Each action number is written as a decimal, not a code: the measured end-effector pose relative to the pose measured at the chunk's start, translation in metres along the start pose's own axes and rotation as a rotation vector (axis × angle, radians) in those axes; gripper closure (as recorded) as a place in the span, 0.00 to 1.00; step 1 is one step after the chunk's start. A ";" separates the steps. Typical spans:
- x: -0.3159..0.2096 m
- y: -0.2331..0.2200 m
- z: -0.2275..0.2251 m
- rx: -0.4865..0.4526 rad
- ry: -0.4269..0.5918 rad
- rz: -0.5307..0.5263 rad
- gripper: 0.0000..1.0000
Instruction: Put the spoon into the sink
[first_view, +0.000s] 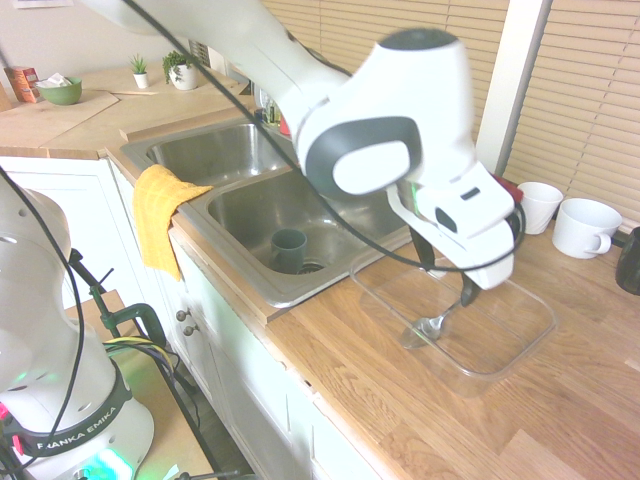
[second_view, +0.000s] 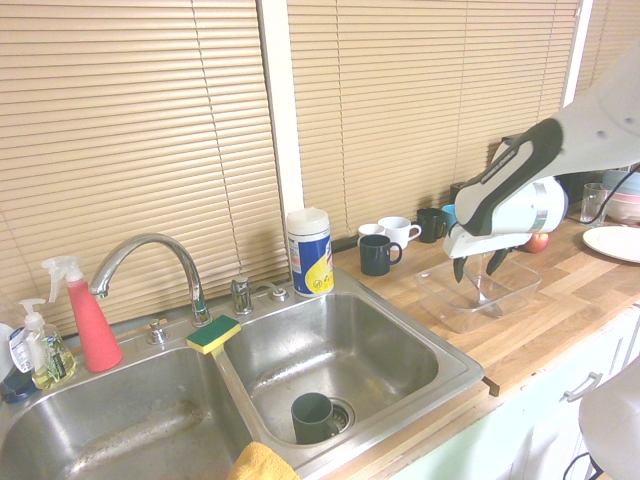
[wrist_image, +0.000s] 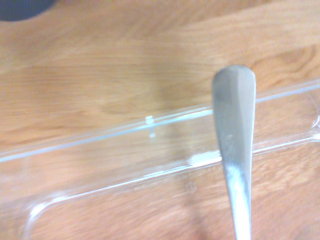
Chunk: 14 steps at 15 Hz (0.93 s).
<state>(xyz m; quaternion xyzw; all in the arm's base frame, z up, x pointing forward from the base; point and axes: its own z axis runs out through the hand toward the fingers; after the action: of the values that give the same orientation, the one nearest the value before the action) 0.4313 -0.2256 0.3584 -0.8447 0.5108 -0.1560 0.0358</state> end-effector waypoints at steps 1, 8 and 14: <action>0.003 0.002 0.006 0.000 -0.011 0.005 1.00; 0.005 0.009 0.016 -0.015 -0.083 0.000 1.00; 0.002 0.012 0.027 -0.029 -0.108 0.001 1.00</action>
<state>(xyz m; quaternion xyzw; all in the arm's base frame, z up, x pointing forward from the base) 0.4300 -0.2363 0.3302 -0.8521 0.5106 -0.1028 0.0510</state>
